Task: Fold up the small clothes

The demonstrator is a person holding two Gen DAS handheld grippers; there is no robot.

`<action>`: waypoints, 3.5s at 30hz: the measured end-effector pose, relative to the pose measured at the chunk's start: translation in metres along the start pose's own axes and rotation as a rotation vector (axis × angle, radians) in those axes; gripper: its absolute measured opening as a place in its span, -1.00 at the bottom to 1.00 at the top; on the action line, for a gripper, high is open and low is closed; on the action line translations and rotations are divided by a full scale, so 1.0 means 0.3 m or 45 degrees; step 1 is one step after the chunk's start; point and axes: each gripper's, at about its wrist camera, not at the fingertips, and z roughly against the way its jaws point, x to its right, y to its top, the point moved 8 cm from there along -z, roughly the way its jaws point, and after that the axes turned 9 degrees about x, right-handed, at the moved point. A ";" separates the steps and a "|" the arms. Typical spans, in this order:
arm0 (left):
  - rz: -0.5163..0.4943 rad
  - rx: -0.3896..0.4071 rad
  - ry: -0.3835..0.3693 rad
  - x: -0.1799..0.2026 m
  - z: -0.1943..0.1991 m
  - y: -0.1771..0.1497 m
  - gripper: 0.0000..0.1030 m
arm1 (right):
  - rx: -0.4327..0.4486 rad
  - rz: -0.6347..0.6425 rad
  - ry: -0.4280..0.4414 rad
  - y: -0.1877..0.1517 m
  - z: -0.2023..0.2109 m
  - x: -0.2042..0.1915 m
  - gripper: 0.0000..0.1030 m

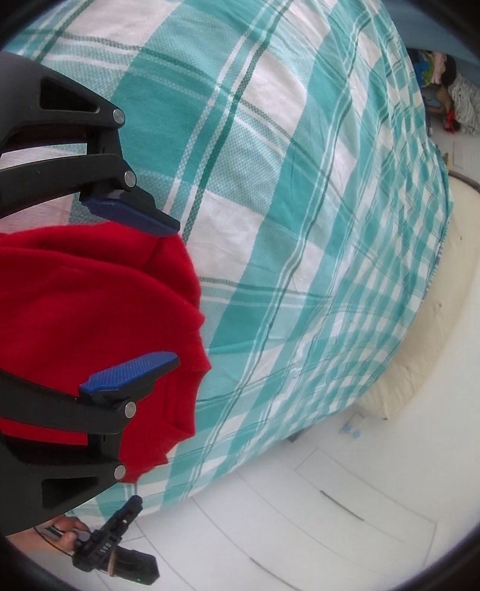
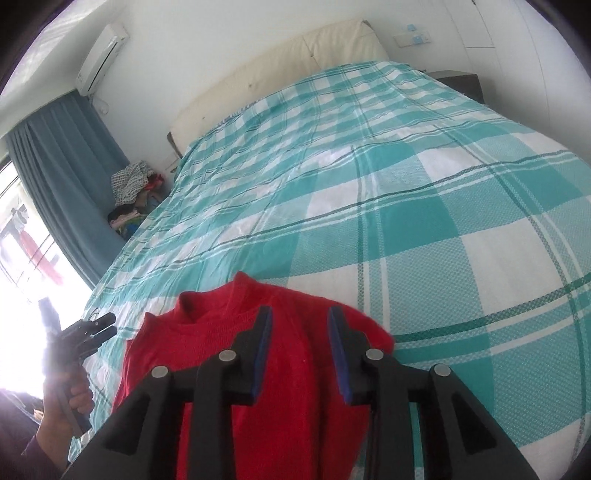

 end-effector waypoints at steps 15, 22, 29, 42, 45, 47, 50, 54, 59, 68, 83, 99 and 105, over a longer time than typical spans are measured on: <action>-0.087 -0.060 0.225 -0.132 0.162 -0.168 0.62 | -0.146 0.174 -0.067 -0.258 0.131 -0.023 -0.44; -0.130 -0.161 0.191 -0.046 0.322 -0.379 0.67 | -0.311 0.262 -0.110 -0.456 0.098 0.018 -0.51; -0.117 -0.128 0.255 -0.113 0.357 -0.488 0.72 | -0.320 0.262 -0.203 -0.467 0.167 0.069 -0.44; -0.078 -0.050 0.265 -0.158 0.376 -0.432 0.72 | -0.250 -0.315 -0.007 -0.272 0.042 0.210 0.06; -0.093 -0.036 0.266 -0.157 0.383 -0.413 0.72 | -0.230 -0.381 0.092 -0.274 -0.018 0.184 0.04; -0.088 -0.032 0.261 -0.159 0.386 -0.402 0.72 | -0.256 -0.364 0.051 -0.283 -0.057 0.165 -0.39; -0.065 -0.025 0.256 -0.170 0.401 -0.387 0.72 | -0.226 -0.340 -0.074 -0.260 -0.058 0.143 -0.80; -0.039 -0.024 0.269 -0.193 0.417 -0.371 0.72 | -0.193 -0.343 -0.016 -0.167 -0.048 -0.040 -0.81; 0.010 -0.009 0.285 -0.240 0.437 -0.343 0.72 | -0.241 -0.256 0.089 -0.105 -0.170 -0.397 -0.81; 0.086 0.021 0.344 -0.342 0.478 -0.317 0.72 | -0.386 -0.080 0.142 -0.331 -0.483 -0.784 -0.81; 0.148 0.011 0.301 -0.347 0.496 -0.309 0.72 | -0.417 0.066 0.404 -0.359 -0.362 -0.892 -0.15; 0.118 -0.001 0.340 -0.356 0.484 -0.328 0.72 | -0.506 0.722 0.272 -0.724 -0.367 -0.973 -0.28; 0.115 0.008 0.326 -0.347 0.492 -0.321 0.72 | -0.397 0.663 0.323 -0.602 -0.147 -0.901 -0.29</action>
